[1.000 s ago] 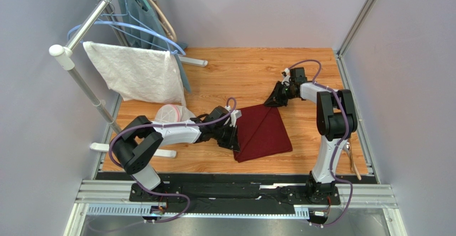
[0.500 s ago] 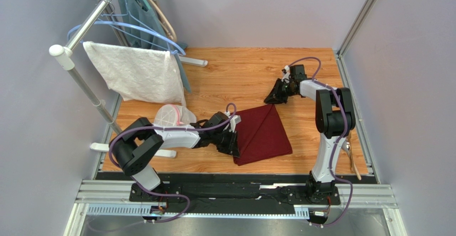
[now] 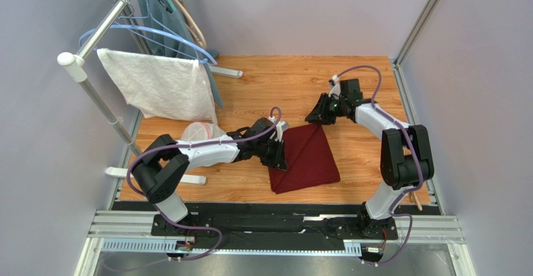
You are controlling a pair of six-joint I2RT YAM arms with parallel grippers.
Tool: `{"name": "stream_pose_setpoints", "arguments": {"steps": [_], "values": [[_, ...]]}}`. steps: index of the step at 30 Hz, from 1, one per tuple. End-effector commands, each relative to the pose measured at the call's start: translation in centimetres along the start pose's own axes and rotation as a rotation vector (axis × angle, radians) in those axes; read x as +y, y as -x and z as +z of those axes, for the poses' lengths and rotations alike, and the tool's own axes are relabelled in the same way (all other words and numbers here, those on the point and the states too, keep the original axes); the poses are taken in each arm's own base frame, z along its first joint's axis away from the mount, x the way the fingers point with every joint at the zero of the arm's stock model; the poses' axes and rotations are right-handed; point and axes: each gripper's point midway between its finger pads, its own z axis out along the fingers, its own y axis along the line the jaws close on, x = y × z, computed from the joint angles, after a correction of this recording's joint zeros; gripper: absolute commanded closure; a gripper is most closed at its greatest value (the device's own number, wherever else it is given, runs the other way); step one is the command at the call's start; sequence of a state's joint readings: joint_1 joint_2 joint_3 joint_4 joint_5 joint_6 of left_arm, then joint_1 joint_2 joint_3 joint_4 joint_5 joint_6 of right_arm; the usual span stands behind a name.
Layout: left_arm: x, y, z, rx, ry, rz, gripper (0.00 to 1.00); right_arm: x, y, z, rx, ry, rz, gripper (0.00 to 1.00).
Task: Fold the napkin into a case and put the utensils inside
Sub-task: Smooth out the upper triangle-folded napkin at the center of the board, then pick up the upper triangle-folded napkin from the center of the board.
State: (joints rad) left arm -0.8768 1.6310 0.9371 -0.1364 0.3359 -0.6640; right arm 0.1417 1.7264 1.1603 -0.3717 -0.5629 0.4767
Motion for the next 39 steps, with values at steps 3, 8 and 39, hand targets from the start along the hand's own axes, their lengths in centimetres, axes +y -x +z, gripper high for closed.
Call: {"name": "stream_pose_setpoints", "arguments": {"steps": [3, 8, 39], "values": [[2.5, -2.5, 0.9, 0.052, 0.044, -0.019, 0.81, 3.6, -9.1, 2.7, 0.169, 0.232, -0.006, 0.73], [3.1, -3.8, 1.4, 0.062, 0.026, -0.042, 0.82, 1.6, -10.9, 4.0, 0.195, 0.280, -0.007, 0.71], [7.6, 7.2, -6.5, -0.169, 0.256, -0.067, 0.26, -2.0, -4.1, -1.3, 0.013, -0.180, -0.078, 0.34]]}}
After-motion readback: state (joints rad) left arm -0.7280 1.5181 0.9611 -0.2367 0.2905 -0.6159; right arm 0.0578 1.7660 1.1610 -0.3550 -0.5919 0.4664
